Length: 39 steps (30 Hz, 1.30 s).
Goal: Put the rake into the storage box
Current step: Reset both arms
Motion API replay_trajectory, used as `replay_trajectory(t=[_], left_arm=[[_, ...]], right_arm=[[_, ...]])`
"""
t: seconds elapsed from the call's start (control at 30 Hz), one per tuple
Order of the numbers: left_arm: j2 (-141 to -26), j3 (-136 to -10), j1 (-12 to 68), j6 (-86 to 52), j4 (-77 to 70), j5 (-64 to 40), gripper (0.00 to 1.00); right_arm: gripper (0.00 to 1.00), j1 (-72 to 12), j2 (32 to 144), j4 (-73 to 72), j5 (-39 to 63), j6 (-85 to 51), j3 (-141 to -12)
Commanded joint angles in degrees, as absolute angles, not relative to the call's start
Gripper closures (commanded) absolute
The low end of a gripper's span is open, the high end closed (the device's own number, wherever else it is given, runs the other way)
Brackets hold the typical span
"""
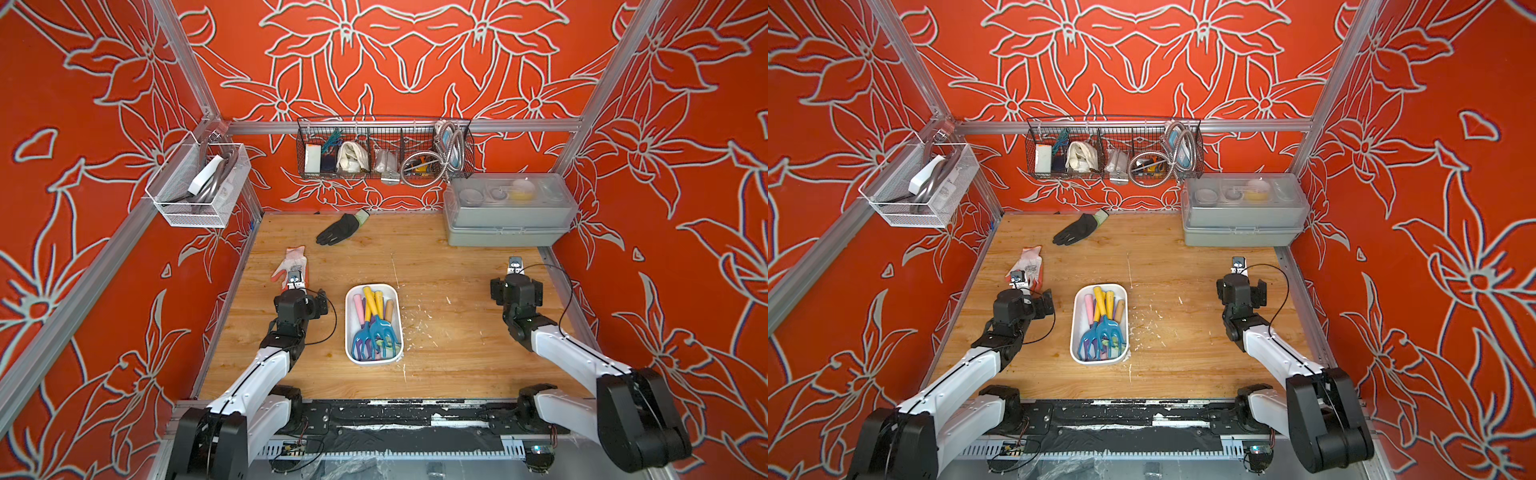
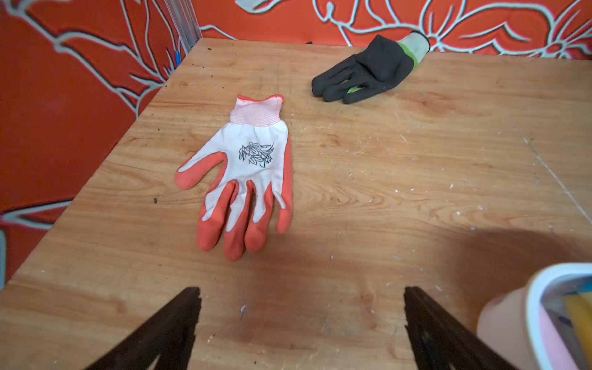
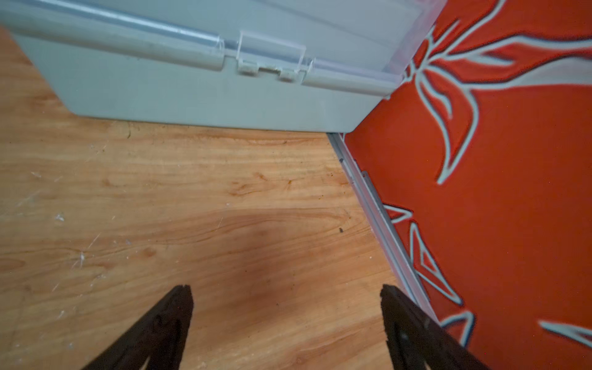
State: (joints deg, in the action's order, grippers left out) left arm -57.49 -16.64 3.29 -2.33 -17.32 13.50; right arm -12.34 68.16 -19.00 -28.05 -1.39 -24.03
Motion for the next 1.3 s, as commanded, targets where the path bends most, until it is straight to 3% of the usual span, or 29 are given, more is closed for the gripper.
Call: replay_trajectory(t=[0.0,0.1,0.3,0.4,0.47,1.27], left_arm=[[-60.58,-15.40,2.64,-0.25,-28.50,14.70,0.00],[-64.12,-13.22,2.46,-0.69,-36.95,14.55,0.00],[-75.51,-11.77,2.37,-0.35,-50.86,11.58,0.00],[-81.59,-11.88,2.44,0.26,-57.31,11.45,0.00],[-79.88,-15.79,2.36,-0.83,-46.88,12.21,0.00],[-80.87,-16.96,1.41,-1.49,-46.14,12.13,0.00]], right_arm=[[0.07,-12.05,70.75,-27.18,-24.75,-0.94,-23.24],[0.06,-11.79,74.07,-32.74,-27.32,0.62,-22.38],[0.03,-8.56,78.75,-48.87,-21.48,1.85,-16.79],[0.00,-5.38,79.20,-42.38,-15.62,-0.02,-19.72],[0.00,-4.40,80.41,-45.08,-14.55,-0.89,-18.39],[0.00,-4.33,80.95,-47.11,-14.23,-0.54,-17.74]])
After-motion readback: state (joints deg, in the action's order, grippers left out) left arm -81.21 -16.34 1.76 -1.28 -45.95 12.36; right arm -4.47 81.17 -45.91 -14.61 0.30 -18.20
